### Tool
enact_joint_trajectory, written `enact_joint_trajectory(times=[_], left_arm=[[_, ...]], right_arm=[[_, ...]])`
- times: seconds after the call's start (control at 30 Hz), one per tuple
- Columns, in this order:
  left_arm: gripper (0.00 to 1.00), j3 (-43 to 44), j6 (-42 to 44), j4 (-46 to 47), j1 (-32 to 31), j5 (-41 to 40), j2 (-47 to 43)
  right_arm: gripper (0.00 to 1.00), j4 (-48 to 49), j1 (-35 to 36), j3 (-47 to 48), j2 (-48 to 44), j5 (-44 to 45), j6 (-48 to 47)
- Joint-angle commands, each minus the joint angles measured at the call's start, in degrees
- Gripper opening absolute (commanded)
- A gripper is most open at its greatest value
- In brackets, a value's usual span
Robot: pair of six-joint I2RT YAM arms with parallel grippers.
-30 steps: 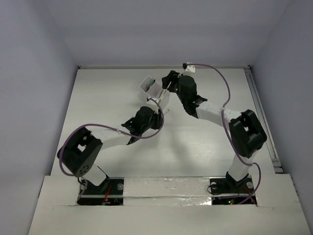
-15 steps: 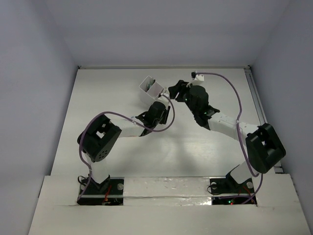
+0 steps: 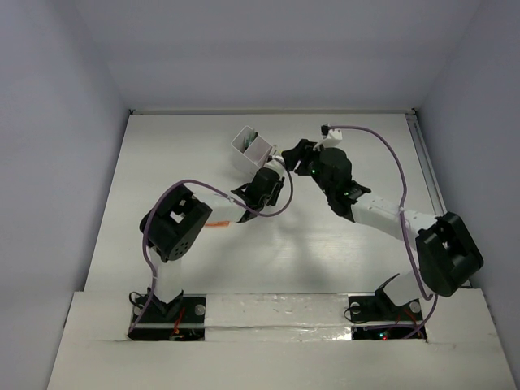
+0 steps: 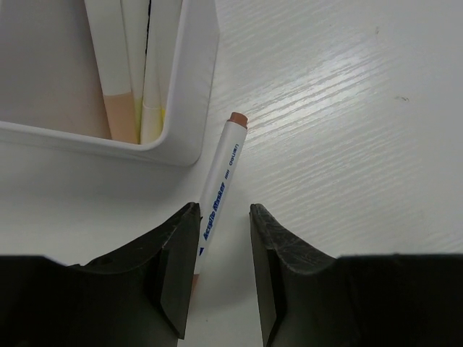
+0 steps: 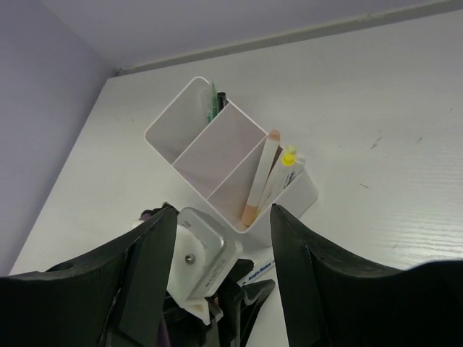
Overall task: Sort the stationery into containers
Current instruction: Pick up the pen from the center of the board.
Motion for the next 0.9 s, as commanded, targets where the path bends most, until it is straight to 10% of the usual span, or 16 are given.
enact_joint_trajectory(times=[0.0, 0.47, 0.87], left_arm=[[0.32, 2.20, 0.84, -0.06, 0.33, -0.51, 0.31], [0.15, 0.01, -5.04, 0.46, 0.33, 2.39, 1.47], [0.30, 1.15, -6.81, -2.18, -0.73, 1.69, 1.55]], right_arm=[[0.60, 2.04, 0.19, -0.81, -3.01, -0.98, 0.21], [0.60, -0.16, 0.19, -4.07, -9.69, 0.42, 0.03], [0.60, -4.20, 0.19, -5.38, -13.29, 2.53, -0.06]])
